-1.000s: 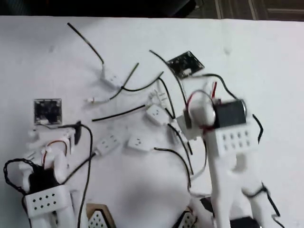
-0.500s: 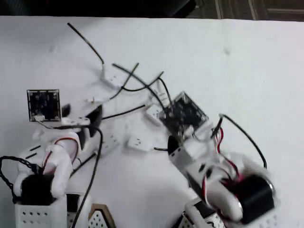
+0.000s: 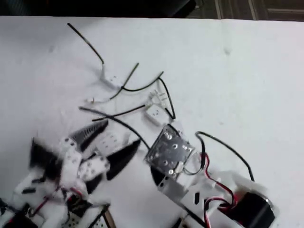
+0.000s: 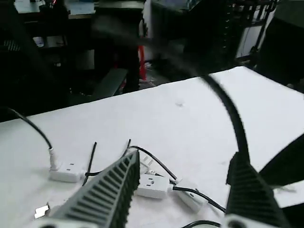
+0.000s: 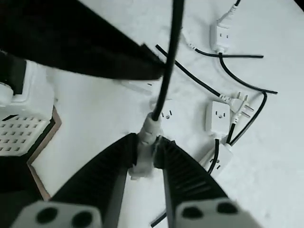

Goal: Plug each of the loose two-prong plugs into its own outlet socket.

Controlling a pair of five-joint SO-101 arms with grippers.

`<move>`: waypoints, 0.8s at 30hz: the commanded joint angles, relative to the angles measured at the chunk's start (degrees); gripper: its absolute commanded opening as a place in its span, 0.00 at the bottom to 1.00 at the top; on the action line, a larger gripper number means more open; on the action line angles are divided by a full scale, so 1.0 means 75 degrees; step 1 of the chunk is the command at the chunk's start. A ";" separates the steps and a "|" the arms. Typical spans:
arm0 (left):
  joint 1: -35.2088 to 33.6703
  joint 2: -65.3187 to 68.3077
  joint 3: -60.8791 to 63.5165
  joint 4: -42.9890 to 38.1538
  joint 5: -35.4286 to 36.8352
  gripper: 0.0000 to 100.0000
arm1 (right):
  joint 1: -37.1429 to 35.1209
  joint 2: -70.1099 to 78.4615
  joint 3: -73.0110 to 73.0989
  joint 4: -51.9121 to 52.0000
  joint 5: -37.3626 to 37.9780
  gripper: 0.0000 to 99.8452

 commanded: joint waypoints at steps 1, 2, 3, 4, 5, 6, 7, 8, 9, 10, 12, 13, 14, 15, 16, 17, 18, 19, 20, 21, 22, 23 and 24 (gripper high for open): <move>0.0404 -0.0721 0.0598 -0.0305 -0.0305 0.29 | -0.0416 0.0041 0.0012 -0.0275 -0.0094 0.02; 0.0451 -0.0697 0.0727 -0.0305 -0.0399 0.29 | -0.0463 0.0041 0.0070 -0.0358 -0.0094 0.02; 0.0486 -0.0674 0.0809 -0.0270 -0.0469 0.29 | -0.0498 0.0041 0.0176 -0.0486 -0.0094 0.02; 0.0557 -0.0662 0.0844 -0.0270 -0.0469 0.29 | -0.0498 0.0041 0.0316 -0.0627 -0.0094 0.02; 0.0674 -0.0662 0.0867 -0.0270 -0.0516 0.29 | -0.0498 0.0041 0.0504 -0.0768 -0.0094 0.02; 0.0803 -0.0662 0.0856 -0.0258 -0.0633 0.29 | -0.0498 0.0041 0.0727 -0.0908 -0.0094 0.02; 0.0920 -0.0662 0.0832 -0.0258 -0.0762 0.29 | -0.0498 0.0041 0.0938 -0.1049 -0.0094 0.02; 0.1049 -0.0662 0.0832 -0.0258 -0.0879 0.29 | -0.0498 0.0041 0.1125 -0.1178 -0.0094 0.02; 0.1143 -0.0662 0.0856 -0.0246 -0.0973 0.29 | -0.0498 0.0029 0.1266 -0.1272 -0.0094 0.02; 0.1213 -0.0662 0.0856 -0.0152 -0.1043 0.29 | -0.0486 0.0029 0.1348 -0.1330 -0.0094 0.02; 0.1284 -0.0662 0.0844 0.0059 -0.1125 0.29 | -0.0486 0.0029 0.1371 -0.1389 -0.0094 0.02; 0.1237 -0.0662 0.0844 0.0117 -0.1114 0.29 | -0.0486 0.0029 0.1360 -0.1389 -0.0094 0.02; 0.1143 -0.0662 0.0832 0.0141 -0.1114 0.29 | -0.0486 0.0029 0.1360 -0.1389 -0.0094 0.02; 0.0967 -0.0662 0.0832 0.0152 -0.1114 0.29 | -0.0486 0.0029 0.1360 -0.1389 -0.0094 0.02; 0.0709 -0.0662 0.0832 0.0141 -0.1114 0.29 | -0.0475 0.0029 0.1360 -0.1389 -0.0094 0.02; 0.0381 -0.0662 0.0821 0.0117 -0.1114 0.29 | -0.0475 0.0029 0.1360 -0.1389 -0.0094 0.02; -0.0018 -0.0662 0.0821 0.0117 -0.1114 0.29 | -0.0463 0.0029 0.1360 -0.1389 -0.0094 0.02; -0.0463 -0.0662 0.0821 0.0117 -0.1114 0.29 | -0.0451 0.0029 0.1360 -0.1389 -0.0094 0.02; -0.0932 -0.0662 0.0821 0.0105 -0.1114 0.29 | -0.0369 0.0041 0.1360 -0.1389 -0.0094 0.02; -0.1448 -0.0662 0.0821 0.0105 -0.1114 0.29 | -0.0252 0.0041 0.1360 -0.1448 -0.0094 0.02; -0.1940 -0.0662 0.0821 0.0105 -0.1125 0.29 | -0.0088 0.0041 0.1383 -0.1541 -0.0094 0.02; -0.2444 -0.0651 0.0821 0.0117 -0.1125 0.29 | 0.0111 0.0053 0.1407 -0.1623 -0.0094 0.02; -0.2960 -0.0651 0.0844 0.0117 -0.1125 0.29 | 0.0311 0.0064 0.1418 -0.1705 -0.0094 0.02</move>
